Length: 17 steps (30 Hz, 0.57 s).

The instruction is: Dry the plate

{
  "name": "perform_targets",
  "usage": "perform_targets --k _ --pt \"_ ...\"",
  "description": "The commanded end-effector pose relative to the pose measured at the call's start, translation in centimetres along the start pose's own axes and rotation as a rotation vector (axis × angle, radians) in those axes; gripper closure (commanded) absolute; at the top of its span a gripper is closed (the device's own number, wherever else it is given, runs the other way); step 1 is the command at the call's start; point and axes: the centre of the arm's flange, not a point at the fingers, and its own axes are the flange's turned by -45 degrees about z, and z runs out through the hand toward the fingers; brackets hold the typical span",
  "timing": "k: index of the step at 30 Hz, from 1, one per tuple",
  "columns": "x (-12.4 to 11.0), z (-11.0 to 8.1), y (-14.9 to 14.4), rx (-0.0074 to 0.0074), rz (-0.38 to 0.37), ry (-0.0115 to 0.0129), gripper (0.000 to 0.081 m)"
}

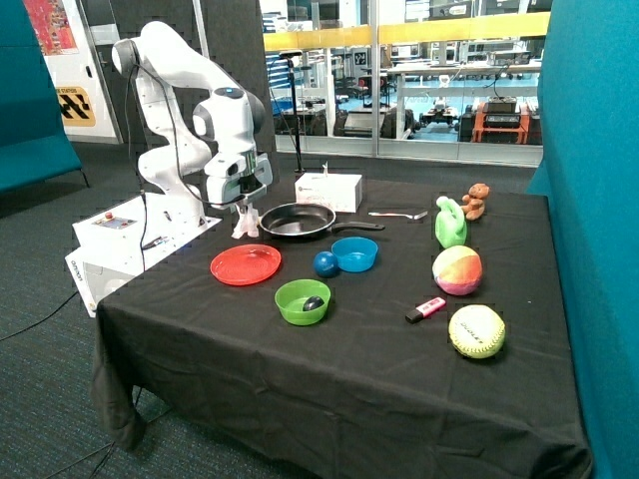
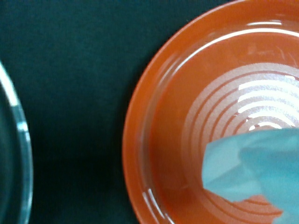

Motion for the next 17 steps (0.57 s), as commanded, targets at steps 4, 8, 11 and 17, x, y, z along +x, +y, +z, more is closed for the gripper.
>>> perform_targets --k 4,8,11,17 --pt "0.4 -1.8 -1.6 0.0019 -0.041 -0.0009 0.0808" --pt "0.7 -2.0 -2.0 0.0019 -0.042 -0.0009 0.0808" --pt "1.2 -2.0 -2.7 0.0019 -0.068 -0.0009 0.0808" --pt "2.3 -1.8 -4.0 0.0020 -0.110 -0.0009 0.0808"
